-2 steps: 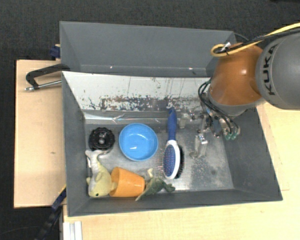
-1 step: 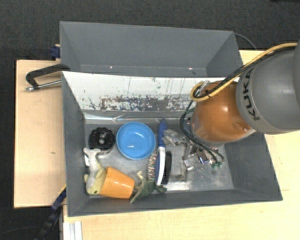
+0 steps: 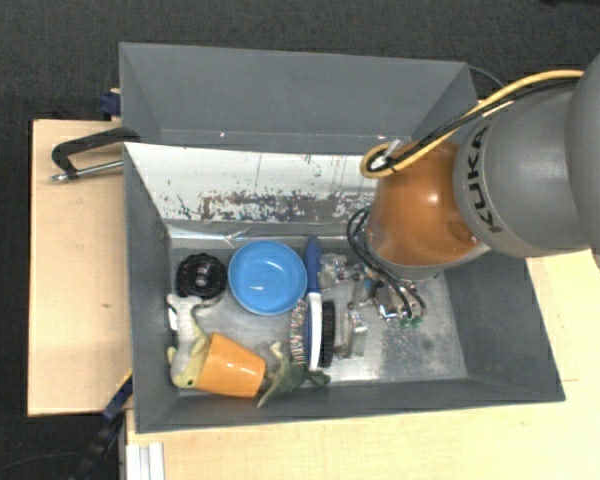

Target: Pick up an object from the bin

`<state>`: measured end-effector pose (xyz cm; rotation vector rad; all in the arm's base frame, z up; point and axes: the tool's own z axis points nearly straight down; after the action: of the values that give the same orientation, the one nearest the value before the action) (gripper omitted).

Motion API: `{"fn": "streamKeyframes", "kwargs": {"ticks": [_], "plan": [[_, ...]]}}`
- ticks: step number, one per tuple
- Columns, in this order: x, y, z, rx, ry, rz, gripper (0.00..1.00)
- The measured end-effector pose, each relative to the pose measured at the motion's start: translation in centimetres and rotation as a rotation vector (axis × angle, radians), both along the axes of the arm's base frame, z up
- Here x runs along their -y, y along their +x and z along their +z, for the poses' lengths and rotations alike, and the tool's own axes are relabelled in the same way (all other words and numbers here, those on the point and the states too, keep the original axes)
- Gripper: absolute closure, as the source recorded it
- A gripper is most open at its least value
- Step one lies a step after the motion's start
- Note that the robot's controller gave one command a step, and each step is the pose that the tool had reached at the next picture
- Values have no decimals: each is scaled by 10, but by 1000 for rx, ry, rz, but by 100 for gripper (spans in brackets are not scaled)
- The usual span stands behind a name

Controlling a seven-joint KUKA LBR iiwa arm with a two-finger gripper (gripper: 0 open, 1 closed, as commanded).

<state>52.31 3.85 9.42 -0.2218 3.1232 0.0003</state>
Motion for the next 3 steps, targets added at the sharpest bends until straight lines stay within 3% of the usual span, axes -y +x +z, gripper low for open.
{"fn": "streamKeyframes", "kwargs": {"ticks": [1, 2, 3], "plan": [[2, 64, 75, 5, 3, -152, 0], [16, 56, 77, -7, 0, -101, 0], [7, 73, 19, -12, 0, 137, 0]]}}
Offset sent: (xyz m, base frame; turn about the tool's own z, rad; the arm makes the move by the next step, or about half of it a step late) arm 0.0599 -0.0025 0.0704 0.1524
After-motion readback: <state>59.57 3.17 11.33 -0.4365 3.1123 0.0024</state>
